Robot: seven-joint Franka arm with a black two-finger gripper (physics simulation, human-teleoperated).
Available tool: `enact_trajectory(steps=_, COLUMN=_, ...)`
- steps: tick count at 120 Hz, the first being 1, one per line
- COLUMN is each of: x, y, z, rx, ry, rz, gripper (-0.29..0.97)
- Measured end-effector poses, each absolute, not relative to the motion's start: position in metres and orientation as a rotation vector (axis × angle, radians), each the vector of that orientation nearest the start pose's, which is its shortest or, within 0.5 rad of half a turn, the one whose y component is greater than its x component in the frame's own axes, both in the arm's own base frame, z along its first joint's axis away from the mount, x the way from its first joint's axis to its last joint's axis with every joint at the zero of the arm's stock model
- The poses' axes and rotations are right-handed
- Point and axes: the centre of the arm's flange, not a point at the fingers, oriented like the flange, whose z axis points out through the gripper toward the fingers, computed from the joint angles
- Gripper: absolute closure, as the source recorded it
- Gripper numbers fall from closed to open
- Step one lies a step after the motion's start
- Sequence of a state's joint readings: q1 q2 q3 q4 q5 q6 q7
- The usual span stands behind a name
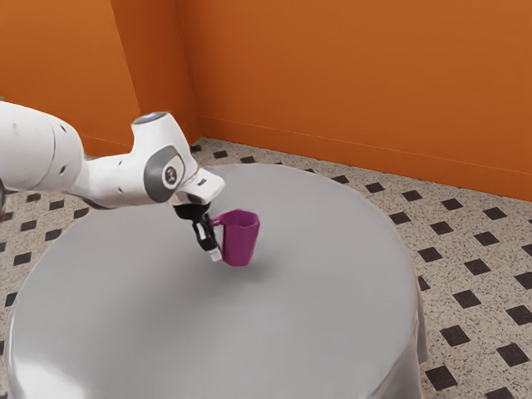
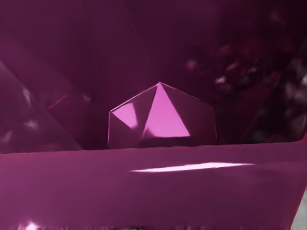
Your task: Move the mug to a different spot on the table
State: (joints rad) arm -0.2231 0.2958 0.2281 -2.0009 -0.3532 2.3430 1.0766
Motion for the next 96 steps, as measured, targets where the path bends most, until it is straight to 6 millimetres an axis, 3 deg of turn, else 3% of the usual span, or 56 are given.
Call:
enact_trajectory(steps=16, x=0.569, y=-0.001, z=0.318, rx=-3.006, ry=1.293, rz=-0.263, gripper=0.73)
enact_trajectory(steps=32, x=0.552, y=0.008, z=0.315, rx=-3.019, ry=1.246, rz=-0.274, gripper=0.73)
enact_trajectory(steps=58, x=0.506, y=0.025, z=0.308, rx=-3.053, ry=1.171, rz=-0.282, gripper=0.72)
enact_trajectory(steps=86, x=0.505, y=0.069, z=0.308, rx=-3.053, ry=1.016, rz=-0.336, gripper=0.72)
enact_trajectory(steps=96, x=0.518, y=0.081, z=0.312, rx=-3.033, ry=0.98, rz=-0.365, gripper=0.73)
